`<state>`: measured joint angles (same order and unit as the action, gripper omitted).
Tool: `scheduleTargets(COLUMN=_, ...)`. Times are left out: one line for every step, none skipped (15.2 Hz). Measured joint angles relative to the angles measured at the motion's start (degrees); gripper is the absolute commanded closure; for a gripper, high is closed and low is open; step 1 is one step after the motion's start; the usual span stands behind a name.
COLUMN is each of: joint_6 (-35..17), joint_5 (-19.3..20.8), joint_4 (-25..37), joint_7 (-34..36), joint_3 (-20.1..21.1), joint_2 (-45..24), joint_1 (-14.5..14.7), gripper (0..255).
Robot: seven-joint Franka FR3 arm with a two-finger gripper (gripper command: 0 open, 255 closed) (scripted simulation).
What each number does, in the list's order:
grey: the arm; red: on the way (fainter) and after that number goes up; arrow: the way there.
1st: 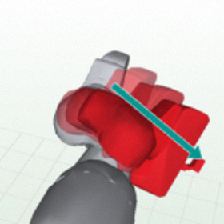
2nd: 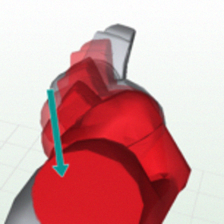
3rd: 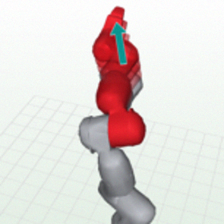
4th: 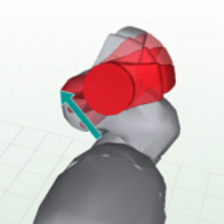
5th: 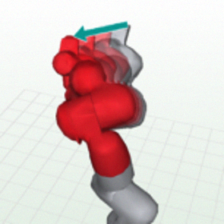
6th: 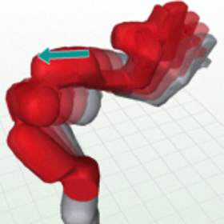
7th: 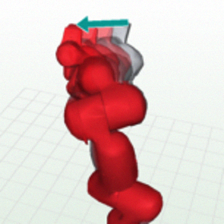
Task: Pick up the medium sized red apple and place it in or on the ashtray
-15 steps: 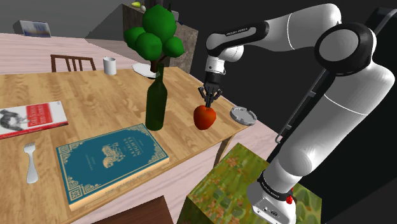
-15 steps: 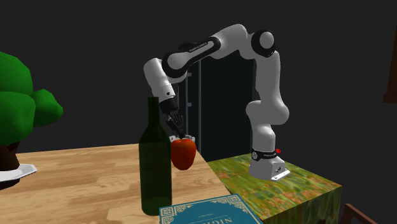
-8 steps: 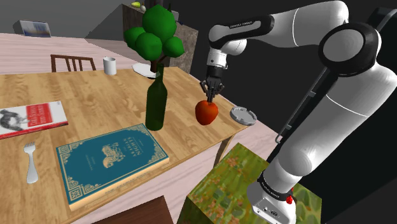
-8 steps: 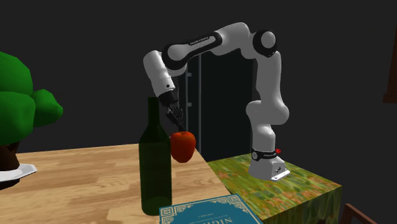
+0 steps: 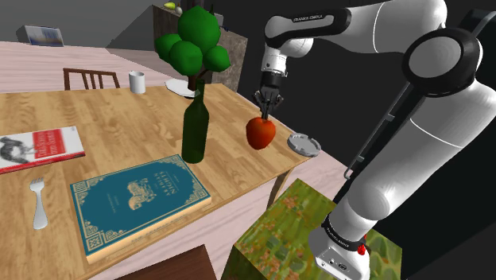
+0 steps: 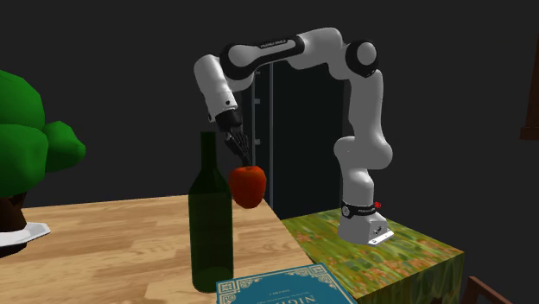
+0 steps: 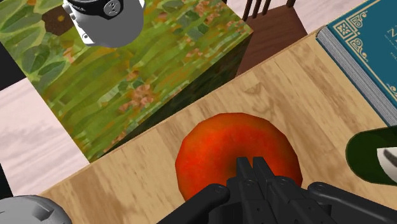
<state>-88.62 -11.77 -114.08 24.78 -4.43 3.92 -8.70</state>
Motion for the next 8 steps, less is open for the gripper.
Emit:
scheduleTargets(joint_6=0.84, joint_5=-0.03, joint_4=0.67, joint_7=0.29, joint_3=0.05, joint_2=0.21, joint_1=0.05, gripper=255)
scheduleTargets(joint_6=1.65, joint_5=0.01, joint_4=1.45, joint_7=0.32, joint_3=-0.01, joint_2=0.24, joint_1=0.0, gripper=255)
scheduleTargets(joint_6=2.37, joint_5=0.02, joint_4=2.04, joint_7=0.45, joint_3=-0.03, joint_2=0.37, joint_1=-0.02, gripper=255)
scheduleTargets(joint_6=3.26, joint_5=0.05, joint_4=2.96, joint_7=0.56, joint_3=-0.07, joint_2=0.36, joint_1=-0.05, gripper=255)
scheduleTargets(joint_6=3.73, joint_5=0.06, joint_4=3.35, joint_7=0.64, joint_3=-0.09, joint_2=0.45, joint_1=-0.06, gripper=255)
scheduleTargets(joint_6=4.35, joint_5=0.32, joint_4=3.84, joint_7=0.13, joint_3=-0.43, joint_2=0.45, joint_1=-0.37, gripper=255)
scheduleTargets(joint_6=5.07, joint_5=0.74, joint_4=4.22, joint_7=-0.72, joint_3=-0.98, joint_2=0.6, joint_1=-0.87, gripper=255)
scheduleTargets(joint_6=5.87, joint_5=1.21, joint_4=4.71, joint_7=-1.69, joint_3=-1.59, joint_2=0.72, joint_1=-1.42, gripper=255)
